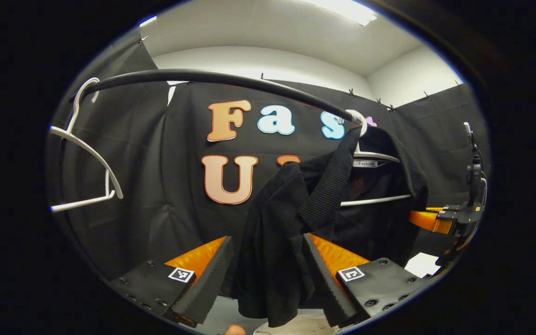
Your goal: Grasp the clothes on the hanger with both hands and then place them into the laundry hamper below.
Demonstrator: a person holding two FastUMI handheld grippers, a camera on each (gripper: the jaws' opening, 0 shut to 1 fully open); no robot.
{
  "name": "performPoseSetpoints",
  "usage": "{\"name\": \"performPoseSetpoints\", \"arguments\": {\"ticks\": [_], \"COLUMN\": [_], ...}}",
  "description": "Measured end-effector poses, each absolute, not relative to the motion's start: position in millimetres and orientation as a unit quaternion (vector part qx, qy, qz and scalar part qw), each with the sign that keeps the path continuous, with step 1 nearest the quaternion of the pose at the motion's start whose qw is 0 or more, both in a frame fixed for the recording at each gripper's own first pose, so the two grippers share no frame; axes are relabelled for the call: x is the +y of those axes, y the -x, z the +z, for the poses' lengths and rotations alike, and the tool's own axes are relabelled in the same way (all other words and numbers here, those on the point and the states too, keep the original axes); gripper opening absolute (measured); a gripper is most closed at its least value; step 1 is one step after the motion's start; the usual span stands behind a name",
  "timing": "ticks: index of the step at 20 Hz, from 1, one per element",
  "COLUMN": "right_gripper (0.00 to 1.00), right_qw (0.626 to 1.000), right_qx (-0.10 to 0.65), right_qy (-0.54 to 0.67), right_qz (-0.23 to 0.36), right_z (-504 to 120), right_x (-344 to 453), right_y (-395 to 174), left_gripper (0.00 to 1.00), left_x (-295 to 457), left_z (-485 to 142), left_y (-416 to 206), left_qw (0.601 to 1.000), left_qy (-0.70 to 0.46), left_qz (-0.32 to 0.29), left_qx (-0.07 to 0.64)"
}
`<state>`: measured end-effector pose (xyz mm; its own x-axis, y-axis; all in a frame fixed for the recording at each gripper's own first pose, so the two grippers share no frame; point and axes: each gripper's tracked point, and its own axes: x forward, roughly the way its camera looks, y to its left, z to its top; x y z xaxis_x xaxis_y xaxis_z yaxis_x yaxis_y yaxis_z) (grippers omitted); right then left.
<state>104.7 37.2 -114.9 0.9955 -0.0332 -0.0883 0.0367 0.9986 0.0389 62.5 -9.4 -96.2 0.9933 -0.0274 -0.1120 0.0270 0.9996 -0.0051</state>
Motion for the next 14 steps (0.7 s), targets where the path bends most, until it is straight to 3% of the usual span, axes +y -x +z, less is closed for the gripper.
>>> {"name": "performPoseSetpoints", "arguments": {"ticks": [5, 6, 8, 9, 10, 14], "right_gripper": [0.11, 0.0, 0.11, 0.1, 0.03, 0.02], "right_qw": [0.999, 0.999, 0.999, 0.999, 0.999, 0.999], "right_qx": [0.042, 0.04, 0.041, 0.041, 0.041, 0.042], "right_qy": [-0.024, -0.023, -0.022, -0.022, -0.023, -0.032], "right_qz": [-0.011, -0.009, -0.005, -0.002, 0.001, 0.01], "right_z": [-107, -105, -104, -102, -100, -97], "right_x": [37, 37, 37, 37, 38, 34], "right_y": [-97, -96, -91, -89, -89, -86], "left_gripper": [0.96, 0.96, 0.99, 0.99, 0.99, 0.96], "left_x": [-36, -41, -52, -57, -60, -61], "left_z": [-111, -114, -122, -127, -132, -143], "left_y": [-71, -74, -81, -85, -88, -104], "left_qw": [0.997, 0.997, 0.997, 0.996, 0.996, 0.995], "left_qy": [0.002, 0.001, -0.002, -0.004, -0.007, -0.016], "left_qz": [-0.036, -0.04, -0.047, -0.049, -0.047, -0.037], "left_qx": [0.062, 0.063, 0.068, 0.073, 0.079, 0.09]}}
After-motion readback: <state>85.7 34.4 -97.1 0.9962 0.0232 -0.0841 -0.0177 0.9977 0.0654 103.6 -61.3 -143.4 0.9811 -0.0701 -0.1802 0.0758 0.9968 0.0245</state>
